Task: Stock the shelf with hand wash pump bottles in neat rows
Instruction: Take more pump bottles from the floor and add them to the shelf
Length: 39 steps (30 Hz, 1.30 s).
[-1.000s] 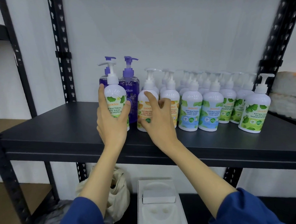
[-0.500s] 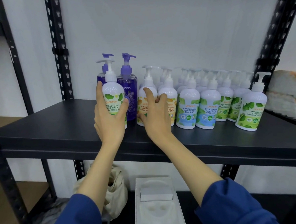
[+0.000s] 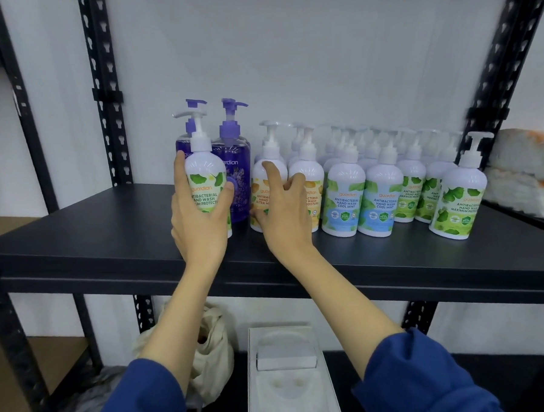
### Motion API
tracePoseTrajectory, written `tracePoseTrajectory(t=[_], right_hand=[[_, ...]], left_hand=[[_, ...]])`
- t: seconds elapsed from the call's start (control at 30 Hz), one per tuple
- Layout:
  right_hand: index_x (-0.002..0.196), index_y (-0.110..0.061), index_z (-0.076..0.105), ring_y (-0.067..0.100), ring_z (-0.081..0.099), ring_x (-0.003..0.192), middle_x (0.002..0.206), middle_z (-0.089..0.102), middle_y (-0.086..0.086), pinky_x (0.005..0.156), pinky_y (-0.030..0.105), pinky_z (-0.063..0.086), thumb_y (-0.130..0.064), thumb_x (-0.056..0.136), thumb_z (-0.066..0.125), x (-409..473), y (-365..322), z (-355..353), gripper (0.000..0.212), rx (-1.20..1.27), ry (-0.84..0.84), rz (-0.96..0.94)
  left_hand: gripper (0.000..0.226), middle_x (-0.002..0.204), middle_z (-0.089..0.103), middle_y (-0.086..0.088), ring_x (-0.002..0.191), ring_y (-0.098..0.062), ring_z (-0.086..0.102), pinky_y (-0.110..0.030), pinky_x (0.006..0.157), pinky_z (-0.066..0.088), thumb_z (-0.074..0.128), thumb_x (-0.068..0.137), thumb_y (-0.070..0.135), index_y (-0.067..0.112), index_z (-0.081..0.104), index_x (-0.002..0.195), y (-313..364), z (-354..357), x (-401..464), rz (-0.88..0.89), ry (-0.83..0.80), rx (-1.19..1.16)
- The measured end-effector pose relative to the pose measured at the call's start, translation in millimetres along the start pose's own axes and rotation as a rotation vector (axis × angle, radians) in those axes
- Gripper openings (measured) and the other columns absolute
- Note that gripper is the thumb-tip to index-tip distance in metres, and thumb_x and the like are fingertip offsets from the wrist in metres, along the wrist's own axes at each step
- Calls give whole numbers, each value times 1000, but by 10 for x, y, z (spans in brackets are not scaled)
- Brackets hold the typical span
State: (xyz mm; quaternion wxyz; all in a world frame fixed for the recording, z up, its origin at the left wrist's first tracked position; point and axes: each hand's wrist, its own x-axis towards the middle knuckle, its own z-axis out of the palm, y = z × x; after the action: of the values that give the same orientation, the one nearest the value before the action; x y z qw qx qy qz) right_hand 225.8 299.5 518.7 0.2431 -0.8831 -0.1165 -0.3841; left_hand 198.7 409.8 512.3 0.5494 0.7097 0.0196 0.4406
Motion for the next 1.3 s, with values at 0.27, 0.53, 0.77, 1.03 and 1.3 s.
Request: tracePoseTrajectory(t=[0.27,0.53,0.77,1.03,1.3], right_hand=[[127,-20,49,18,51,103,116,49,3,76,27,41,-31,86,64,-219,245,-360,44,233,-106,67],[80,-13,69,26,59,78,80,66,2,66,36,45,-31,86,64,-838,1431,-1184,19,-235,80,154],[88,-15,73,22,62,105,100,71,3,89,45,48,-54,84,38,-1096,2370,-1821,53,-332,167,287],[105,-14,72,25,55,119,116,67,6,109,42,30,-51,90,33,-1245,2750,-1834,55,-295,262,283],[101,-10,73,25,57,111,108,68,6,108,34,26,-37,93,42,-1256,2901,-1724,41,-234,446,191]], left_hand=[[76,126,53,0,108,-14,51,-30,86,39,63,85,45,42,18,147,8,-15,10,-15,-10,-30],[74,141,45,17,123,-8,48,-32,102,39,66,84,42,42,24,145,430,227,-330,75,-91,-172],[74,130,28,41,114,28,33,-1,93,31,69,85,28,36,25,145,987,1105,-962,97,-307,-475],[71,128,41,19,114,-3,47,-21,89,40,68,85,28,34,26,141,1228,2098,-1348,-28,-478,-517],[72,139,34,-4,124,-22,44,-45,103,42,71,83,17,22,24,137,1028,2495,-1275,82,-650,-393]])
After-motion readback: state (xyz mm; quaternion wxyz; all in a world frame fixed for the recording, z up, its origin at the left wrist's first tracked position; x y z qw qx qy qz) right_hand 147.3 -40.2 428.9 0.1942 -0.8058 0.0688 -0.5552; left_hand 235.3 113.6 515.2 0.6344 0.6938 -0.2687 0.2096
